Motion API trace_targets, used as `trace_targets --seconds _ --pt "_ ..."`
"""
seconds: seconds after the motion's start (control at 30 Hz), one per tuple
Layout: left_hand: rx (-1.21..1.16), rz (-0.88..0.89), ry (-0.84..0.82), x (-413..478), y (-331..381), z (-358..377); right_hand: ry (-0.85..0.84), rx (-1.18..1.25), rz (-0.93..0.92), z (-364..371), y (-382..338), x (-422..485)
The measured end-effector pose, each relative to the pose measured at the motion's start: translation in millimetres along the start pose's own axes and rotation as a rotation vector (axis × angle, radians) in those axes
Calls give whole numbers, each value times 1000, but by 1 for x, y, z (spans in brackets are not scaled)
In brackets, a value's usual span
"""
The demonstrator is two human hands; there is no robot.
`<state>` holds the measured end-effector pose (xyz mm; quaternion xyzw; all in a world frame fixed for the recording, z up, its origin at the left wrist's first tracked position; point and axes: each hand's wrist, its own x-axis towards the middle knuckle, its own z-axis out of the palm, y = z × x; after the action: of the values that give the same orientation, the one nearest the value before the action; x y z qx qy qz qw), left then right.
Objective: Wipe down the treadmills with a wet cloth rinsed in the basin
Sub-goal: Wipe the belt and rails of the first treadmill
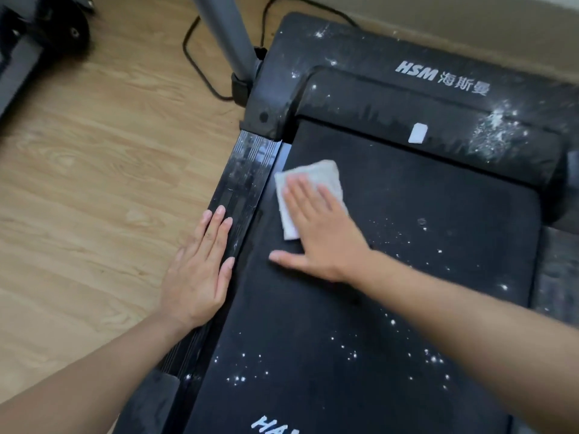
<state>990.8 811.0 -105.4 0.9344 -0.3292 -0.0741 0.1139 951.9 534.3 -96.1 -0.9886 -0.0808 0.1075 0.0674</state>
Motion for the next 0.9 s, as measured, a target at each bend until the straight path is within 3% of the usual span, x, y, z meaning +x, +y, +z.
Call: trace_targets --seconds 0.1,0.17,0.2,0.33,0.4,0.57,0.63,0.77,0.83,0.9 --pt "-10 9 -3 2 -3 -1 -134 -89 -334 26 -74 -78" --pt "-1 -2 -12 -1 -2 0 -180 -89 -519 23 -56 -85" --pt "1 -7 -11 -1 -2 1 -154 -92 -514 18 -33 -72" --pt "-3 21 -13 0 -5 2 -29 -118 -54 -25 78 16" --pt "-14 24 0 -1 -4 3 2 -166 56 -32 110 32" --pt "-37 0 -3 1 0 1 36 43 269 -12 59 -1" --pt "-38 8 3 1 -1 0 -5 83 229 10 13 -56" --pt "-54 6 -9 1 -1 -3 -156 -5 -128 42 -76 -179" --pt "-57 3 -7 0 -1 -2 -188 11 -198 40 -58 -180" --pt "-59 4 5 1 -2 -2 -138 16 -120 31 -13 -139"
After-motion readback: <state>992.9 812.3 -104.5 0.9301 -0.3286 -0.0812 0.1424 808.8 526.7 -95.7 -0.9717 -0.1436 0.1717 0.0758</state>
